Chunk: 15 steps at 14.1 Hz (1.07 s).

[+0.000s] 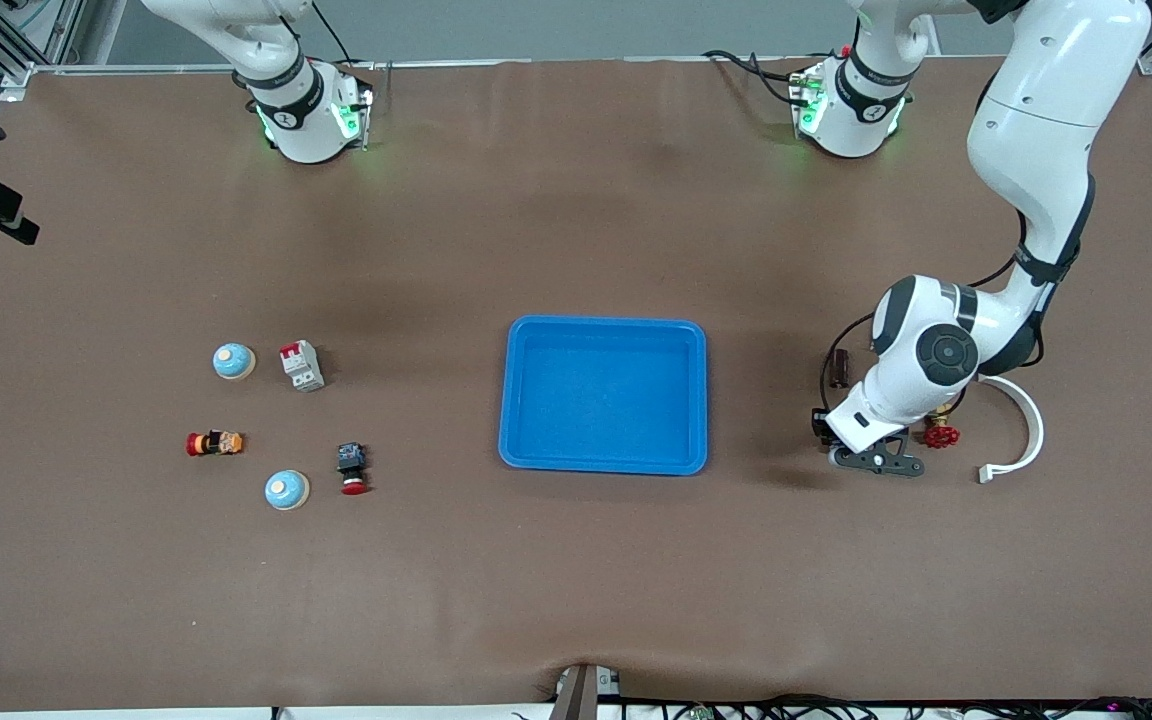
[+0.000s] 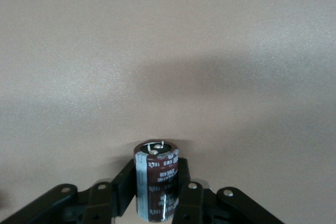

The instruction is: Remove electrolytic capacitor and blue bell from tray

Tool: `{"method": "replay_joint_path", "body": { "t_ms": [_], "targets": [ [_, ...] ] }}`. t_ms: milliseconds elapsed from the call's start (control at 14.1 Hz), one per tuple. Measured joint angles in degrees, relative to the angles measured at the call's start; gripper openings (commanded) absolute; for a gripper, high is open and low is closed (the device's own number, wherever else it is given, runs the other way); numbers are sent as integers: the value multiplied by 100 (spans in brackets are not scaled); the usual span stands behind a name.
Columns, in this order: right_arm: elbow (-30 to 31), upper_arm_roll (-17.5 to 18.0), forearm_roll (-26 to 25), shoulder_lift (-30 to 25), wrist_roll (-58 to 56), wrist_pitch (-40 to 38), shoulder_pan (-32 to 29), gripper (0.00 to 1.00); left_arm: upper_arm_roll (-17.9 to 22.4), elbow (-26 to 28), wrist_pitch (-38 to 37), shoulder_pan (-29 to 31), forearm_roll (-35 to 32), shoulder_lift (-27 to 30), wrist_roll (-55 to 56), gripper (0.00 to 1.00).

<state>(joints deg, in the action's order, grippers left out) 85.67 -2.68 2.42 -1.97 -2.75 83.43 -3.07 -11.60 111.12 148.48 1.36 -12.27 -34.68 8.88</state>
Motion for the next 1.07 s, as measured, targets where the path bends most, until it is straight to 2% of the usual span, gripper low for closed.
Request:
{"method": "replay_joint_path", "body": {
  "t_ms": [142, 285, 356, 427, 498, 1068],
  "targets": [
    [1, -8, 0, 0, 0, 0, -1, 100, 1, -3, -1, 4, 0, 0, 0, 69],
    [5, -24, 0, 5, 1, 0, -5, 100, 1, -3, -3, 4, 0, 0, 0, 69],
    [8, -33, 0, 12, 1, 0, -6, 100, 1, -3, -5, 5, 0, 0, 0, 73],
    [11, -36, 0, 21, 1, 0, -6, 100, 2, -3, -7, 6, 0, 0, 0, 92],
    [14, -37, 0, 28, 1, -16, -6, 100, 2, -3, -9, 6, 0, -1, 0, 100],
    [20, -51, 0, 190, 2, -20, -10, 100, 2, -3, -17, 5, 0, -9, 0, 100]
  ]
}}
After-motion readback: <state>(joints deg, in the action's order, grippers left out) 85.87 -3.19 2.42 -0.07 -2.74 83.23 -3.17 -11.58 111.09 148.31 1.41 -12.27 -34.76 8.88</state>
